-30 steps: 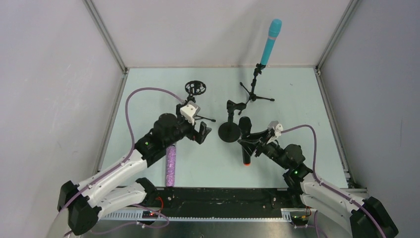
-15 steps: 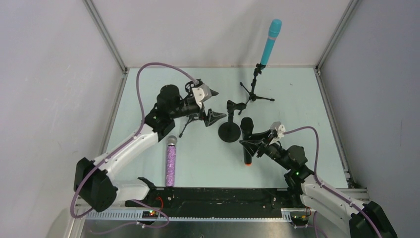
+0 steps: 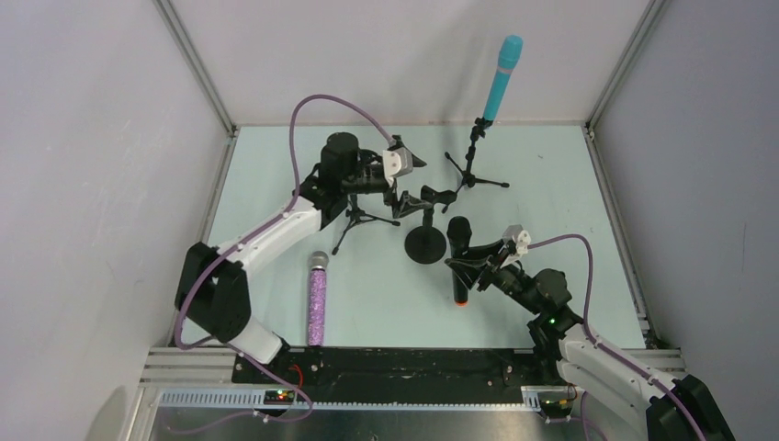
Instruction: Attach the microphones to the stand
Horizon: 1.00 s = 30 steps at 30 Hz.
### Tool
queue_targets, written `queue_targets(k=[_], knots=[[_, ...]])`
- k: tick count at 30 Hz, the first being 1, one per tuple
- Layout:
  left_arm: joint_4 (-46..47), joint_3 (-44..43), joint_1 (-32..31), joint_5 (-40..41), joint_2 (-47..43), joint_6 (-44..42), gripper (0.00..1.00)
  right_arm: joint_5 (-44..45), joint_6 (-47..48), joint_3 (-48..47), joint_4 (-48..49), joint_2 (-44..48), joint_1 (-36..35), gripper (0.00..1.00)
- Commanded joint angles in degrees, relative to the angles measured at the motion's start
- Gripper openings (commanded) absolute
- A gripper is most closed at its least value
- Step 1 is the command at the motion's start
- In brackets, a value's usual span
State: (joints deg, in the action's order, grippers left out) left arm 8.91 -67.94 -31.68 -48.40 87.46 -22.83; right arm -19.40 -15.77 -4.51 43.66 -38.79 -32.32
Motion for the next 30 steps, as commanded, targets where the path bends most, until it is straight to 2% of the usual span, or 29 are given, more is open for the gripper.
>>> queue_targets(k=[1,14,24,26,27,28,29,30], knots=[[1.81,-4.01,1.11,-5.67,3.03,-2.52,1.0,-0.64,0.65,-0.2,4.6,0.6,0.55,0.0],[1.82,-7.3,1.34,-10.1,10.76,0.05,0.98,-0.81,0.3,-0.09,4.5,0.29,1.64,0.0],[1.81,-7.02,1.36,-10.92,12.0,0.0,0.9,-1.41,-0.3,0.02,4.67,0.62,2.23,0.0],[1.82,-7.05,1.48,-11.68,12.59,-0.22,0.77,-1.5,-0.39,0.03,4.66,0.75,2.33,0.0],[1.82,-7.17,1.6,-13.16,12.92,-0.49,0.45,-1.58,-0.53,0.1,4.67,0.83,2.43,0.0],[1.82,-7.64,1.92,-13.8,13.66,-0.21,0.23,-1.59,-0.51,0.15,4.59,1.04,2.47,0.0],[1.77,-7.9,2.04,-14.89,13.95,0.83,0.06,-1.67,-0.5,0.13,4.59,1.19,2.5,0.0],[1.8,-8.15,2.19,-15.55,14.25,1.06,0.03,-1.73,-0.49,0.12,4.48,1.53,2.58,0.0]])
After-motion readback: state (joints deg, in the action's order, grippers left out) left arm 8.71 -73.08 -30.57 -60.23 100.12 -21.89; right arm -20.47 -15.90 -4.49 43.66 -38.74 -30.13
